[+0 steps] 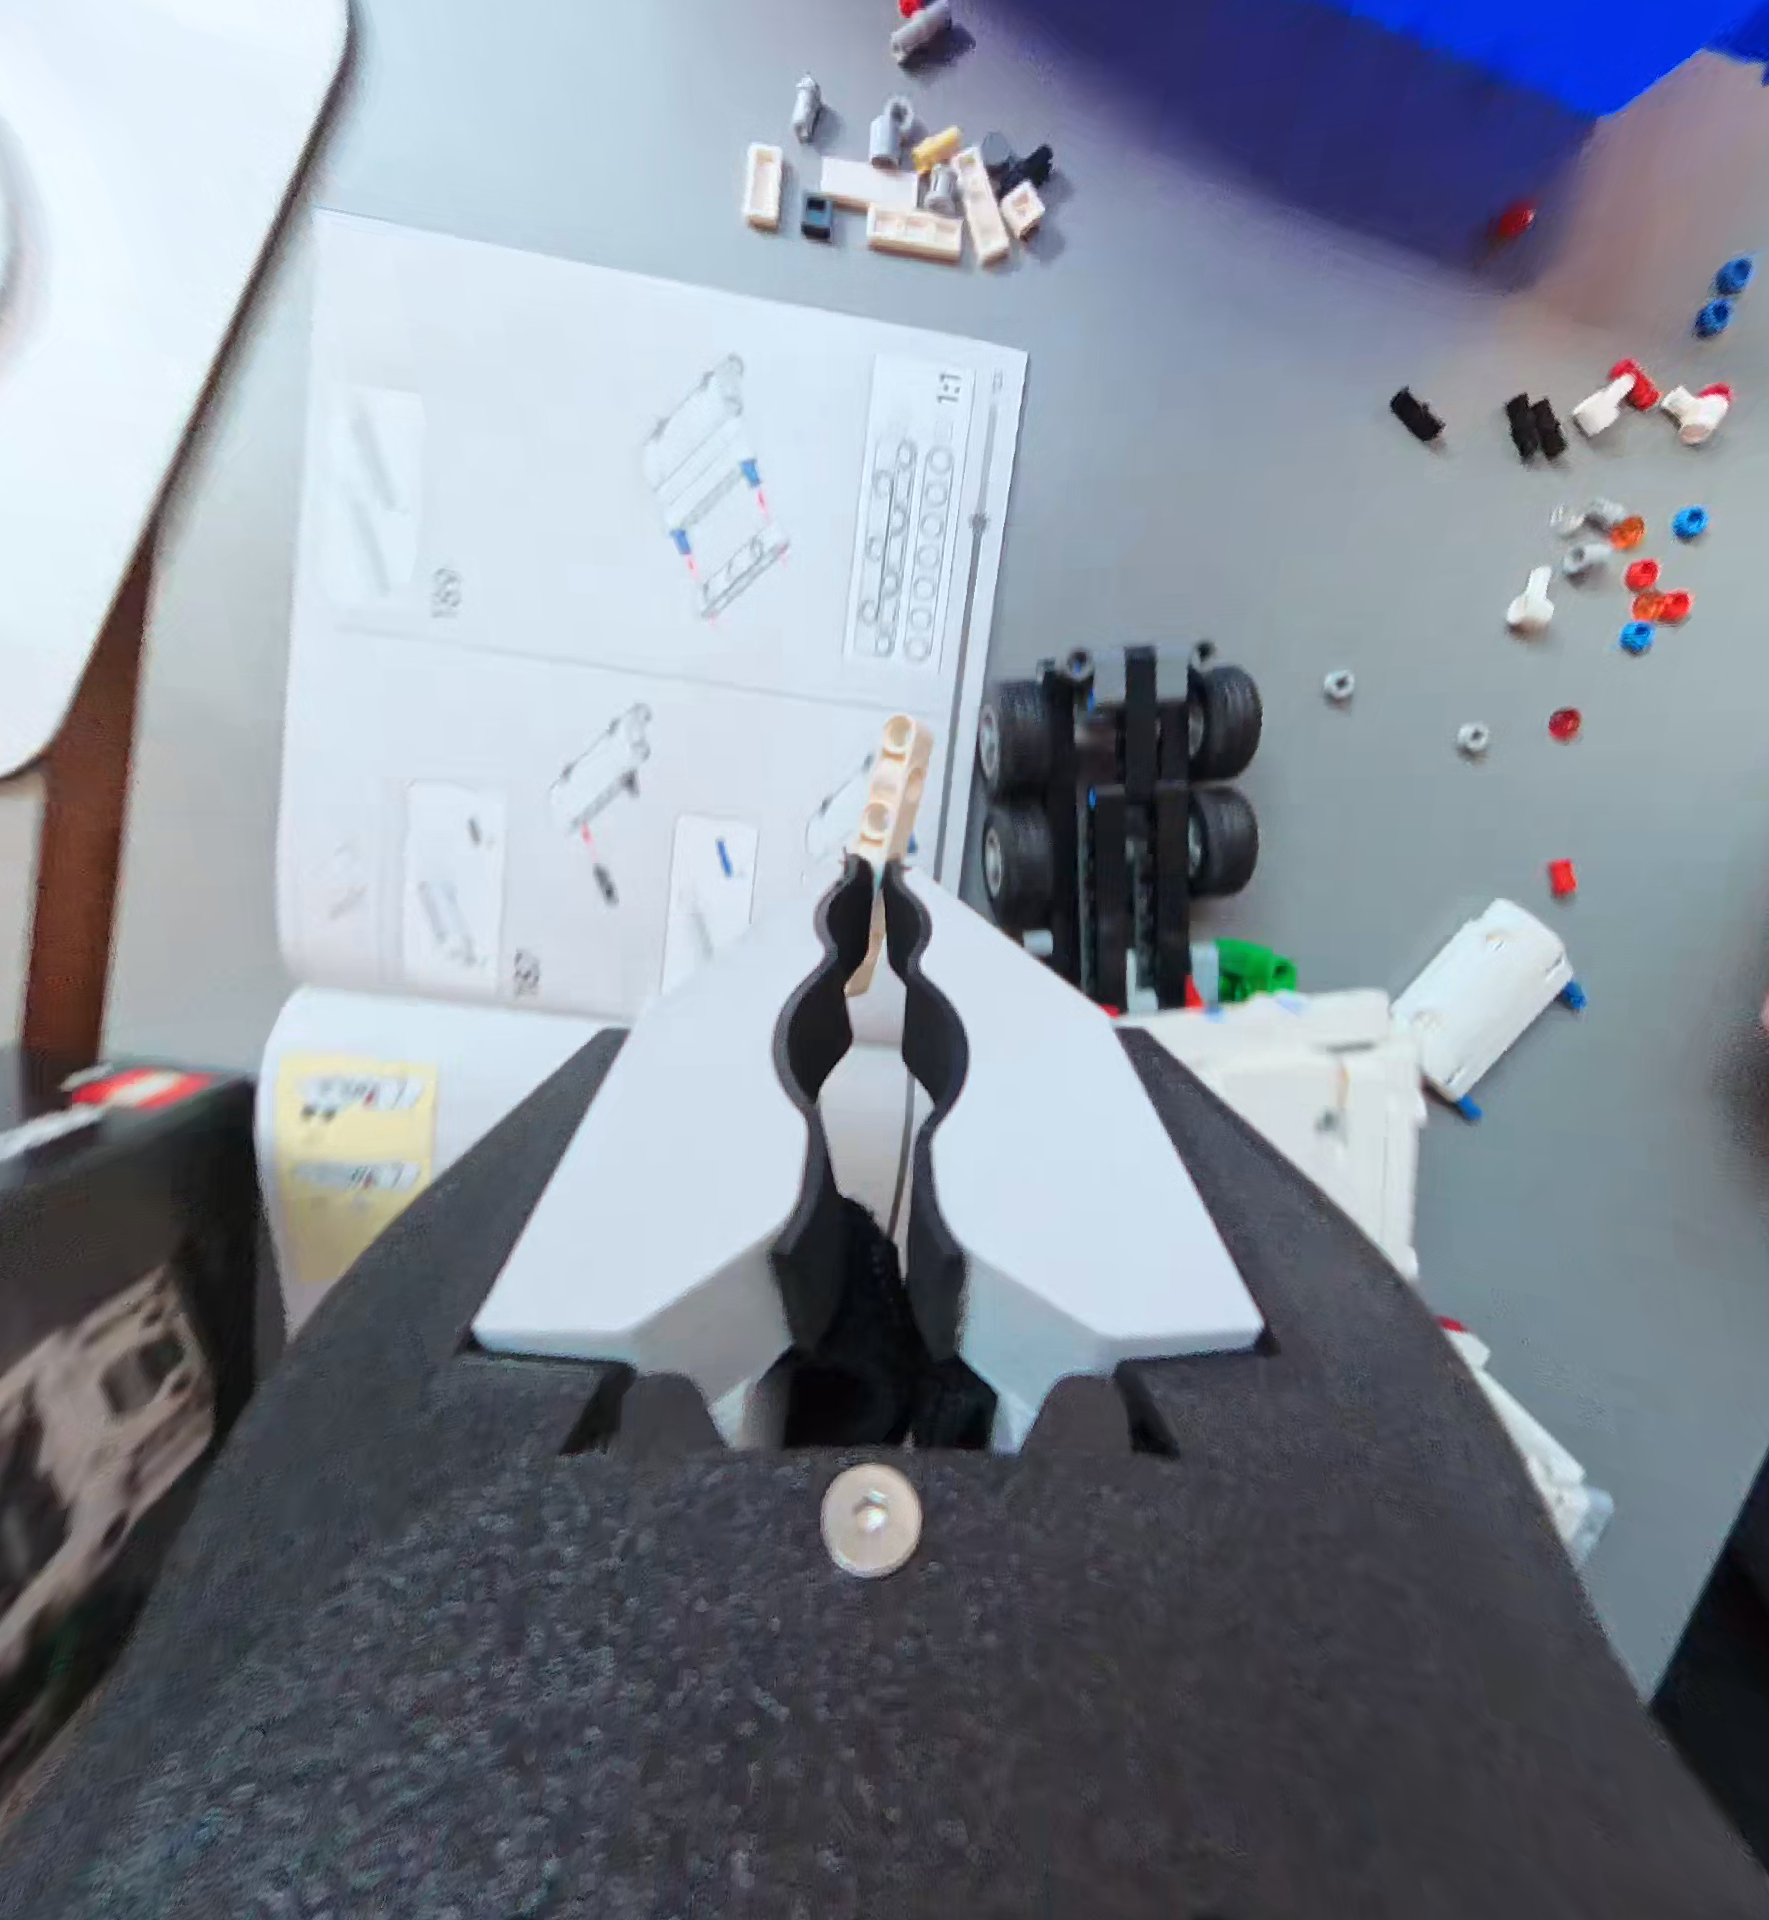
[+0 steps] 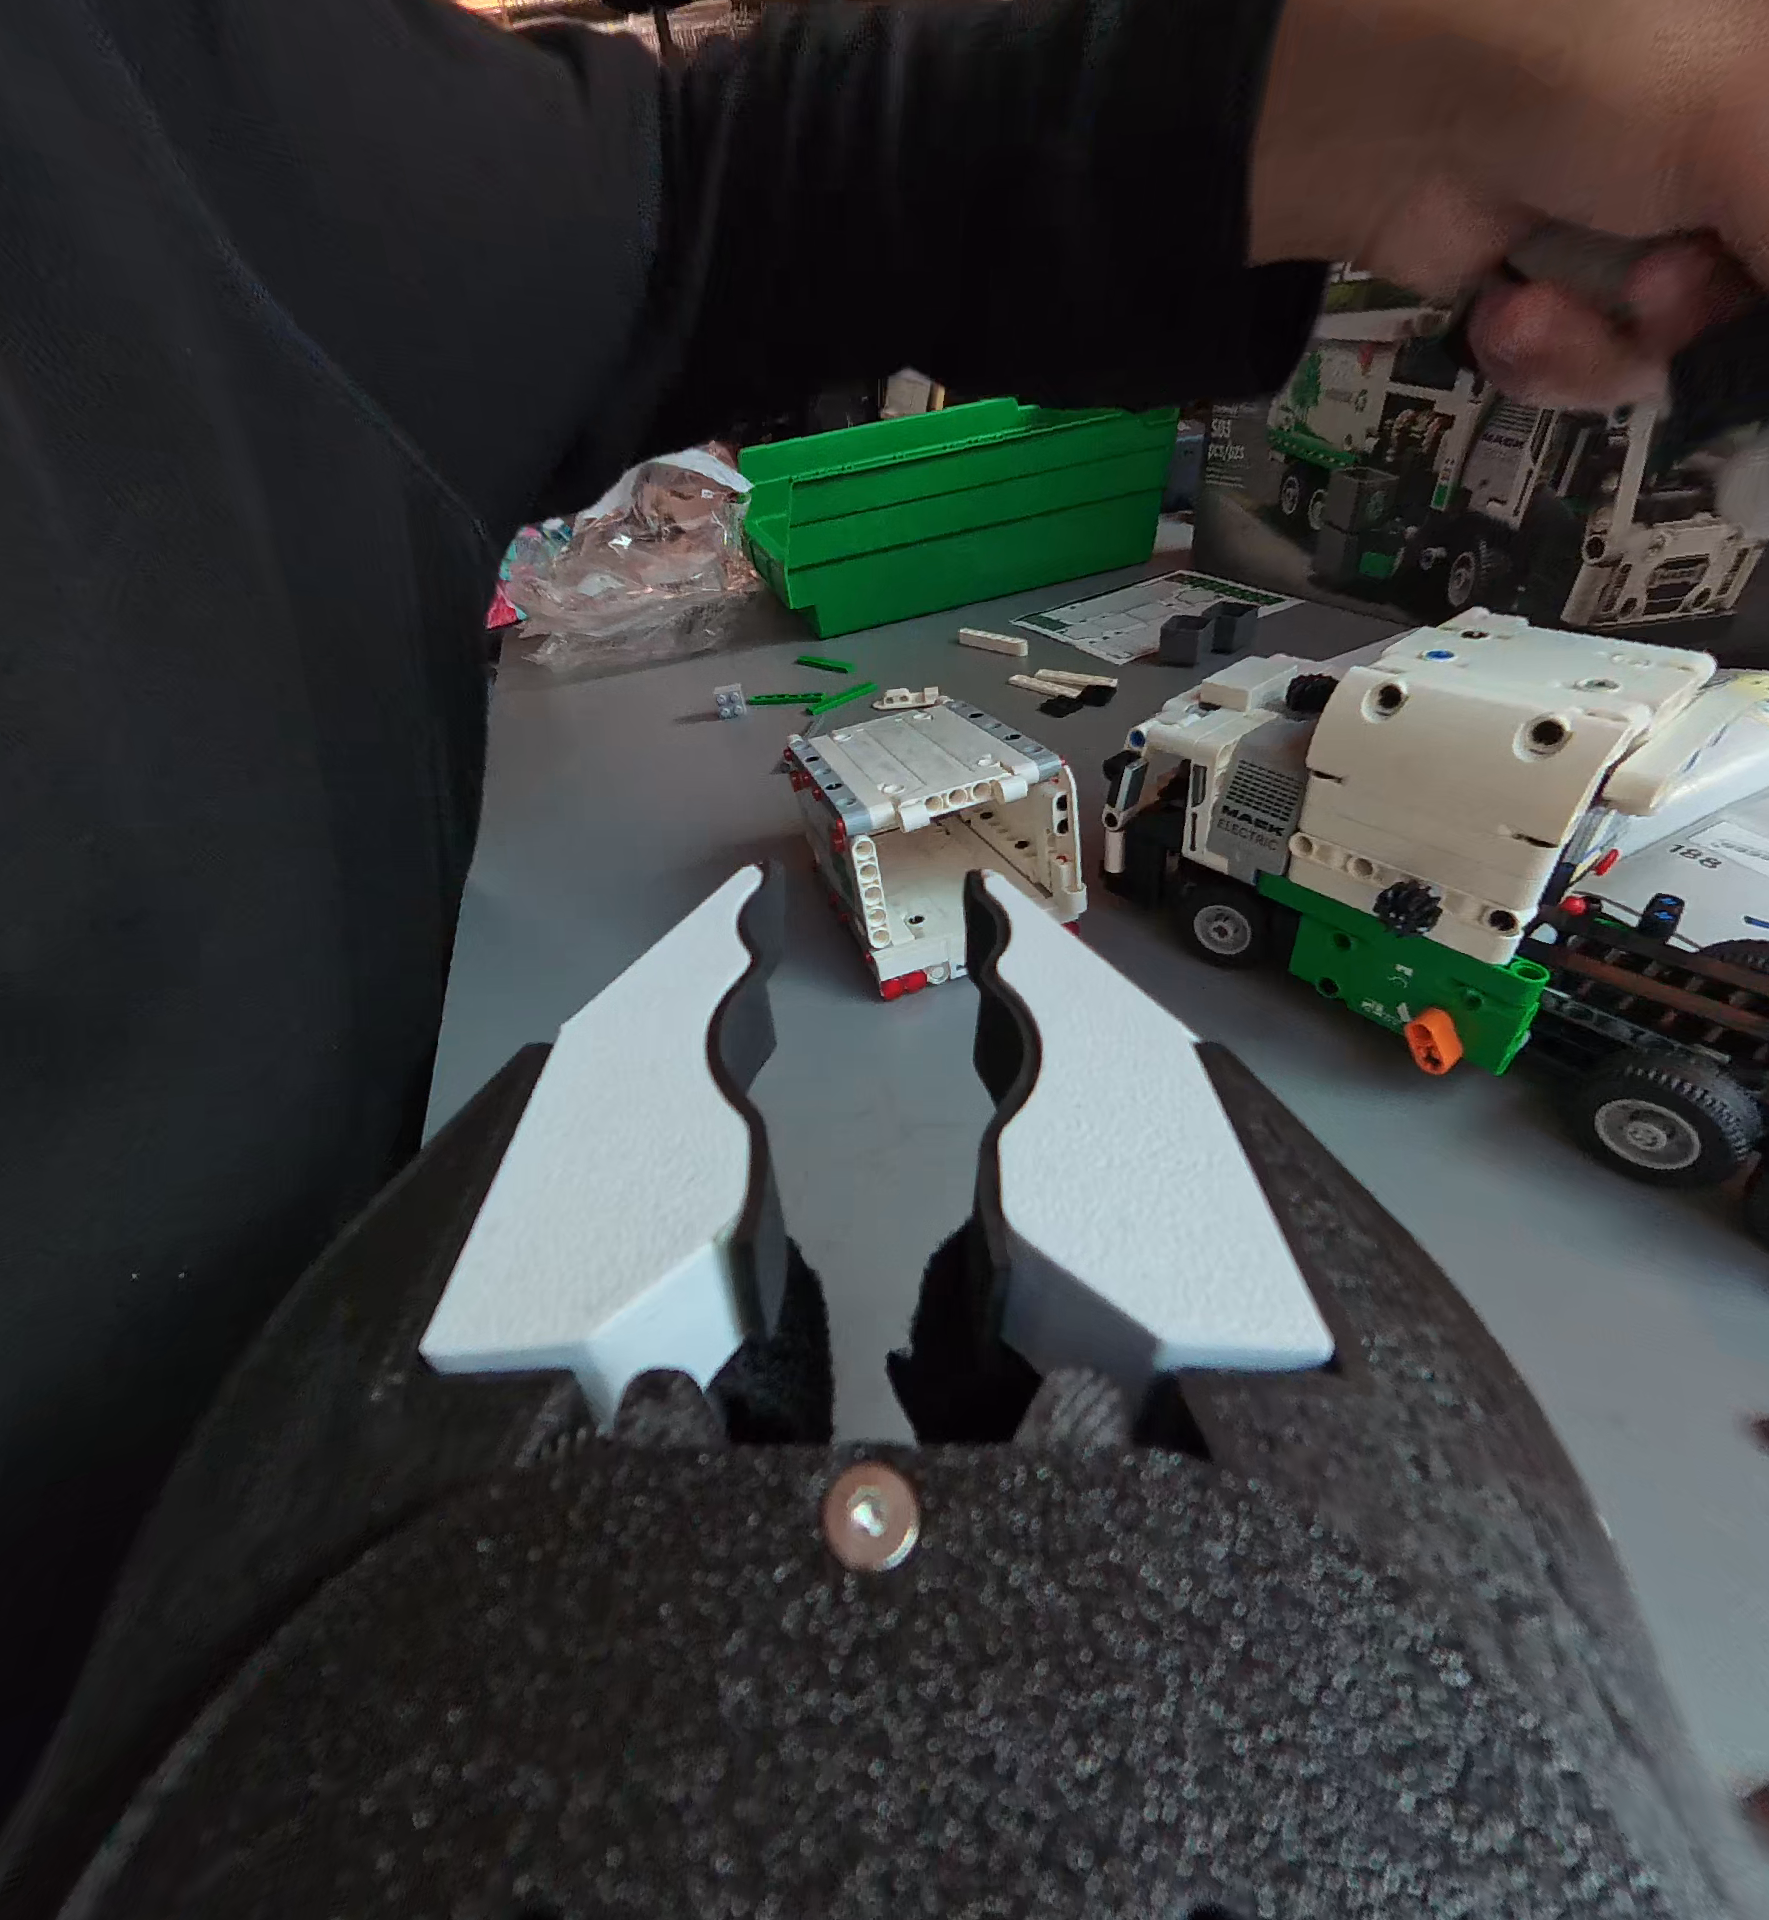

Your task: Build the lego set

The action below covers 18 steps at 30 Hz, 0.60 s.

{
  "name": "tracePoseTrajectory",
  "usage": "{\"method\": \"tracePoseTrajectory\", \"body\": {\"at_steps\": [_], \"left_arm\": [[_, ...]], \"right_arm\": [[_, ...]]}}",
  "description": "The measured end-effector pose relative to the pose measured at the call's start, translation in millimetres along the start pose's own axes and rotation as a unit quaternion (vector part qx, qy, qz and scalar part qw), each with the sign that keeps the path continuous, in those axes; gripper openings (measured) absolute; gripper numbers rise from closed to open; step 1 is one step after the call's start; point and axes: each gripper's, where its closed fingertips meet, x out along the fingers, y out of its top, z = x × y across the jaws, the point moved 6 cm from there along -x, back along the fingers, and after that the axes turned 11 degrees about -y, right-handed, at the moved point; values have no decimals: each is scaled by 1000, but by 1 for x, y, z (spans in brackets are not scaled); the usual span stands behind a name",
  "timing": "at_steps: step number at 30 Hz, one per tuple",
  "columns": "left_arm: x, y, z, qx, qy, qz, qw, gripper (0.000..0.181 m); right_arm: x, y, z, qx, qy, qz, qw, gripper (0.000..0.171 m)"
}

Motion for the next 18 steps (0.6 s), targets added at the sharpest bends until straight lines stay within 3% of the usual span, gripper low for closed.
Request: {"method": "tracePoseTrajectory", "body": {"at_steps": [1,8,18], "left_arm": [[17,11,-6,-11,-23,-12,1000,0],[84,48,-29,-39,-59,-69,995,0],[93,55,-21,-56,-61,-70,994,0]], "right_arm": [[0,0,1,2,-2,1,1000,33],[-5,-2,6,20,-9,2,1000,34],[-9,-1,7,37,-3,6,999,35]]}}
